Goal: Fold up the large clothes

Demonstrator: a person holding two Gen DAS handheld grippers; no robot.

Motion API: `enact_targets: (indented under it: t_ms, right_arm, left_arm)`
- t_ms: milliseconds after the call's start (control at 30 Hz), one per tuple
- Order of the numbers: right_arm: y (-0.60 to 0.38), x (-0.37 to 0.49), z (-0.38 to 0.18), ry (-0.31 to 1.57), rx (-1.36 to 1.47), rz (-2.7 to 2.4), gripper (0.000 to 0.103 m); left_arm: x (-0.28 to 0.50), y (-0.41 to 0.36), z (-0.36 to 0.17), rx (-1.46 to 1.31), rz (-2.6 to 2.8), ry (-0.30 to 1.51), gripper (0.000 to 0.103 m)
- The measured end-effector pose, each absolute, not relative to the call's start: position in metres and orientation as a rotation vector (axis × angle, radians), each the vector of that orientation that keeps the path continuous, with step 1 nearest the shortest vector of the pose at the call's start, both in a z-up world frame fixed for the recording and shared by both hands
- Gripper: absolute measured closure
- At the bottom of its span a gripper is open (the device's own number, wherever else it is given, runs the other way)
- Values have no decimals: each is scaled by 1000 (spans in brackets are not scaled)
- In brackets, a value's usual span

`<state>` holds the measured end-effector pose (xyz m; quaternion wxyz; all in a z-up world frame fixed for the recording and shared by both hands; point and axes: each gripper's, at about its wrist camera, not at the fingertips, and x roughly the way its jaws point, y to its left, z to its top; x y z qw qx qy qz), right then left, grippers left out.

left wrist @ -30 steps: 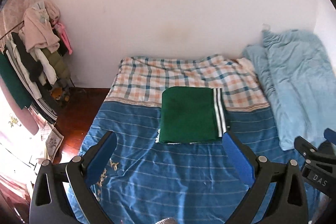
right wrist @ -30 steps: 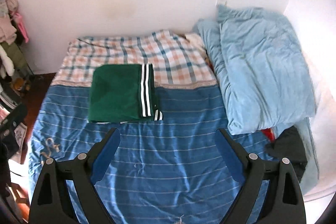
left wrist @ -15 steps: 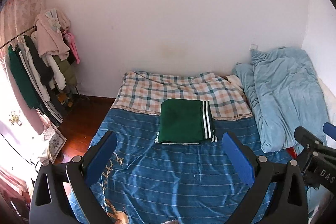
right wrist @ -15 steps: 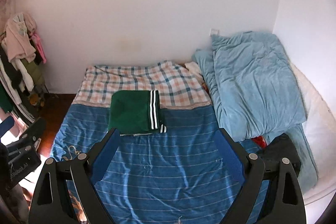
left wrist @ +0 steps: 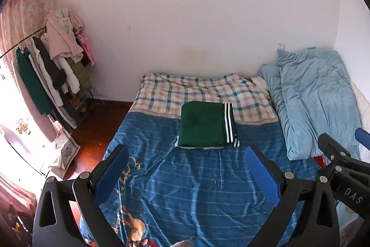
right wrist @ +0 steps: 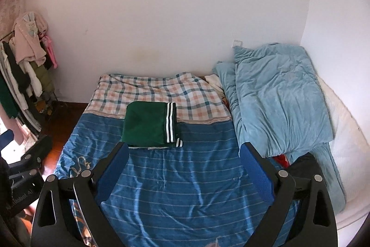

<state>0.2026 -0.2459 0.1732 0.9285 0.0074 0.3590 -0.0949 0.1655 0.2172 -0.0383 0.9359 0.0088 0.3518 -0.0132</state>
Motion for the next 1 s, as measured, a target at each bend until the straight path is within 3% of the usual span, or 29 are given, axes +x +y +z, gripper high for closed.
enact_targets:
  t_ms: [1000]
  right_arm:
    - [-247, 203, 179, 730, 28, -165, 5]
  left_arm:
    - [157, 220, -27, 1, 2, 685, 0]
